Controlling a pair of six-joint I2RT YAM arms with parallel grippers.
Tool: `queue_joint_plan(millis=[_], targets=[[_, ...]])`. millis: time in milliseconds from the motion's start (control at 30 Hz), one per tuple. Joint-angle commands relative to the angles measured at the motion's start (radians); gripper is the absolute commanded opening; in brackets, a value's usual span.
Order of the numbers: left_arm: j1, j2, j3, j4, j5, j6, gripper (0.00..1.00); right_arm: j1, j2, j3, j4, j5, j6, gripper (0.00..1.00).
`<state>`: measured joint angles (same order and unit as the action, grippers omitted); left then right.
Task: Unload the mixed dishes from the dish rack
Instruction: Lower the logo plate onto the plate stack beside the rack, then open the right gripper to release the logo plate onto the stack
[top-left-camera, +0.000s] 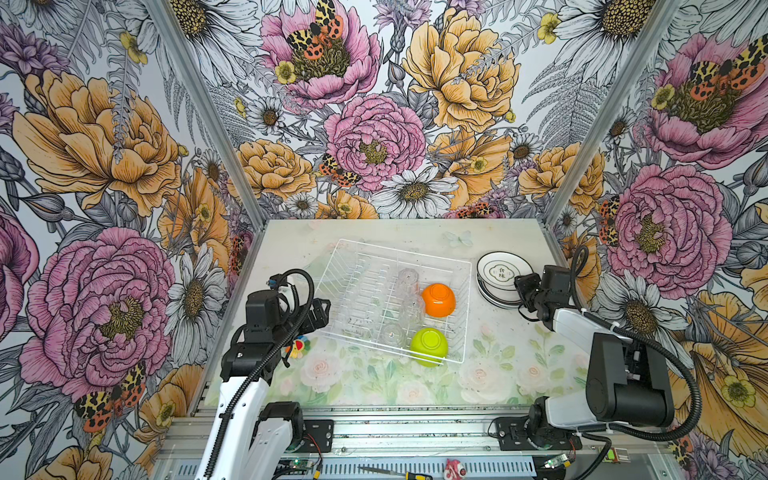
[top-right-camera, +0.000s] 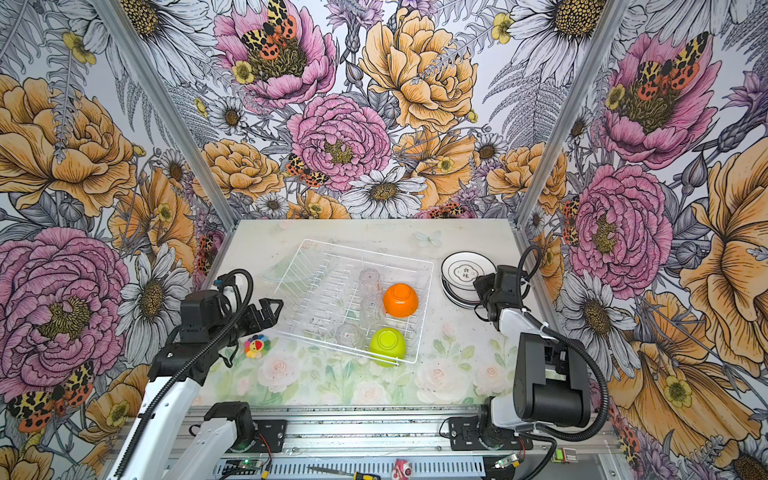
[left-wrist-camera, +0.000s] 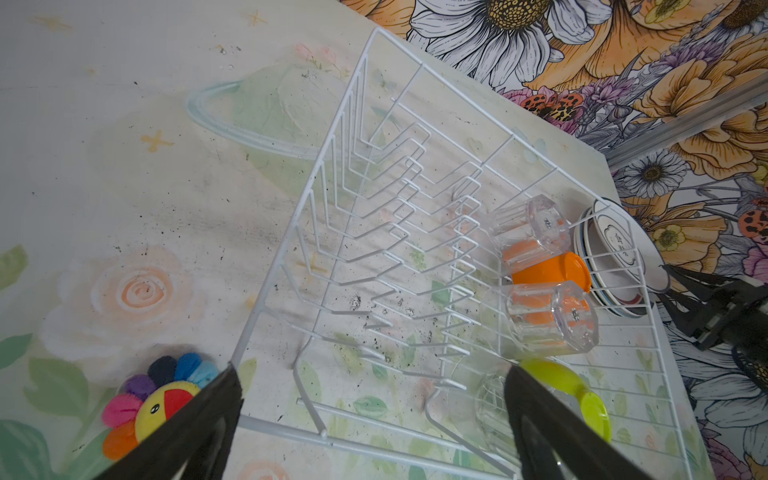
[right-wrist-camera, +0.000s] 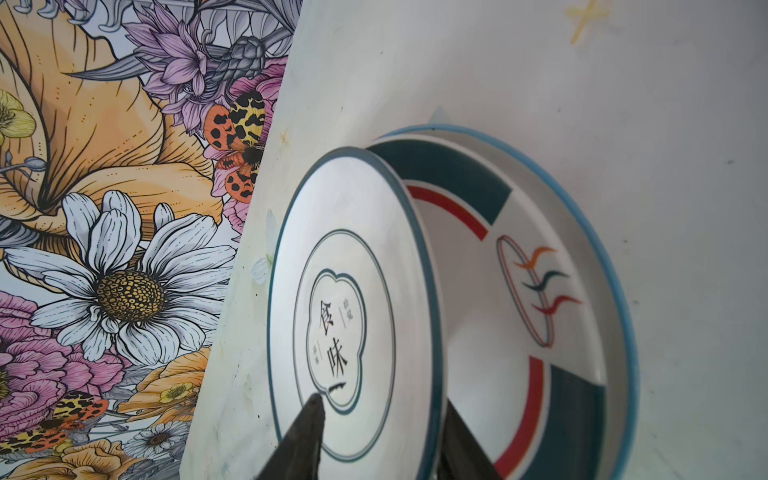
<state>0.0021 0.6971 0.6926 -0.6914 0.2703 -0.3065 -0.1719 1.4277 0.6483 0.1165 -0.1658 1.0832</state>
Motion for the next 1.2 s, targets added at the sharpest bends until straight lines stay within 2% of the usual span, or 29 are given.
queue_joint_plan(millis=[0, 533, 833, 1033, 1167], targets=[[-0.008, -0.013, -0.008, 0.018, -0.010, -0.005, 0.99, -0.006, -0.058, -0.017, 0.008, 0.045, 0.001, 0.50], [-0.031, -0.032, -0.009, 0.015, -0.028, -0.007, 0.99, -0.008, -0.118, -0.018, -0.065, 0.050, -0.014, 0.80], [-0.045, -0.045, -0.008, 0.013, -0.039, -0.007, 0.99, -0.009, -0.173, -0.020, -0.107, 0.062, -0.032, 0.88], [-0.045, -0.051, -0.007, 0.012, -0.039, -0.007, 0.99, -0.009, -0.206, -0.047, -0.117, 0.043, -0.061, 0.99], [-0.044, -0.056, -0.006, 0.013, -0.035, -0.007, 0.99, -0.005, -0.236, -0.066, -0.129, 0.033, -0.146, 0.99]])
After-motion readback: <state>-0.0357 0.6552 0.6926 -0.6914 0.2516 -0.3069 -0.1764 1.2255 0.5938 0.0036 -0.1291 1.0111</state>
